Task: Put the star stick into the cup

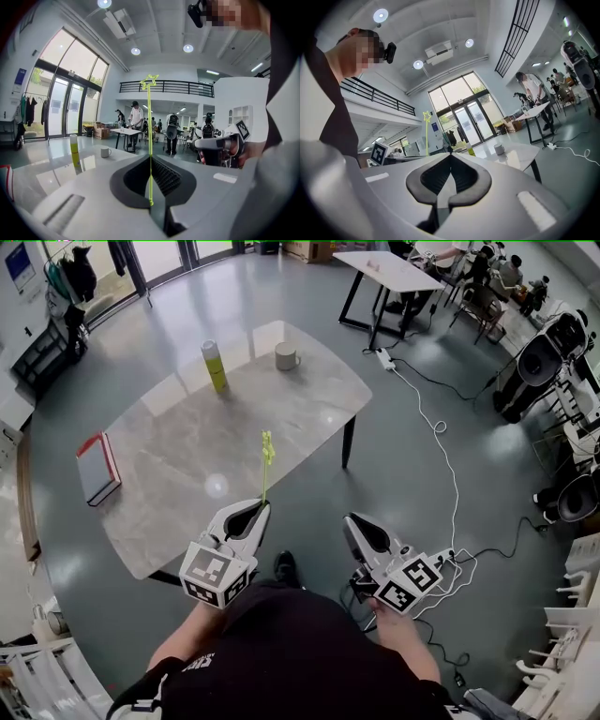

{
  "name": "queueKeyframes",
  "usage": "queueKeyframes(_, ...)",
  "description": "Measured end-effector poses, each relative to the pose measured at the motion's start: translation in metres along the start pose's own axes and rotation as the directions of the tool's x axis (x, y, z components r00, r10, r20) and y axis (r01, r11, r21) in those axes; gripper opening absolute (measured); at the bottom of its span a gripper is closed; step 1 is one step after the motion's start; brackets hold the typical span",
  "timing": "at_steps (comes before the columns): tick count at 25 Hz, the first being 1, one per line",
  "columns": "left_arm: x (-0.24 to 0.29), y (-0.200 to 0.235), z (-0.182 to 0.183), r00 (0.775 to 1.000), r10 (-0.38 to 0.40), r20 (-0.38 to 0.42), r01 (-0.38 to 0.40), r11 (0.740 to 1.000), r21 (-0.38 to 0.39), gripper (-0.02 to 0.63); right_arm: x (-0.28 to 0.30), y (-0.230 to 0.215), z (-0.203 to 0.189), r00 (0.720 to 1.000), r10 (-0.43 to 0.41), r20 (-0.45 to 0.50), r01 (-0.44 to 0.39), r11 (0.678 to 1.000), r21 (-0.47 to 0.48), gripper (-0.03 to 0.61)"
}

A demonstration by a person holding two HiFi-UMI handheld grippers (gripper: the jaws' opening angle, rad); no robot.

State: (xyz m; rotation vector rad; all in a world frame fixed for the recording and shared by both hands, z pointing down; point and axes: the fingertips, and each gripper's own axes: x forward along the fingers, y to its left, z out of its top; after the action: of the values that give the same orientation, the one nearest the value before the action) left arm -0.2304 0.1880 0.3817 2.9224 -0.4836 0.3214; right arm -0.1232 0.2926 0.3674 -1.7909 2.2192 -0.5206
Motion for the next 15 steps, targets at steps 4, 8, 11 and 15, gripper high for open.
queueKeyframes(4, 0.021, 0.036, 0.013, 1.000, -0.007, 0.011, 0.007, 1.000, -0.006, 0.006, 0.041, -0.011, 0.017, 1.000, 0.005, -0.006, -0.005, 1.000, -0.018, 0.014)
queueKeyframes(8, 0.041, 0.064, 0.023, 1.000, -0.005, 0.027, 0.005, 1.000, -0.001, 0.006, 0.070, -0.025, 0.029, 1.000, 0.008, -0.006, -0.008, 1.000, -0.027, 0.014)
queueKeyframes(11, 0.050, 0.078, 0.028, 0.999, 0.008, 0.032, -0.008, 1.000, -0.012, 0.006, 0.085, -0.038, 0.035, 1.000, 0.013, -0.016, -0.013, 1.000, -0.015, 0.014)
queueKeyframes(15, 0.069, 0.098, 0.031, 0.999, 0.044, 0.029, -0.043, 0.999, -0.033, 0.006, 0.108, -0.059, 0.045, 0.999, 0.041, -0.027, -0.041, 0.999, -0.012, 0.014)
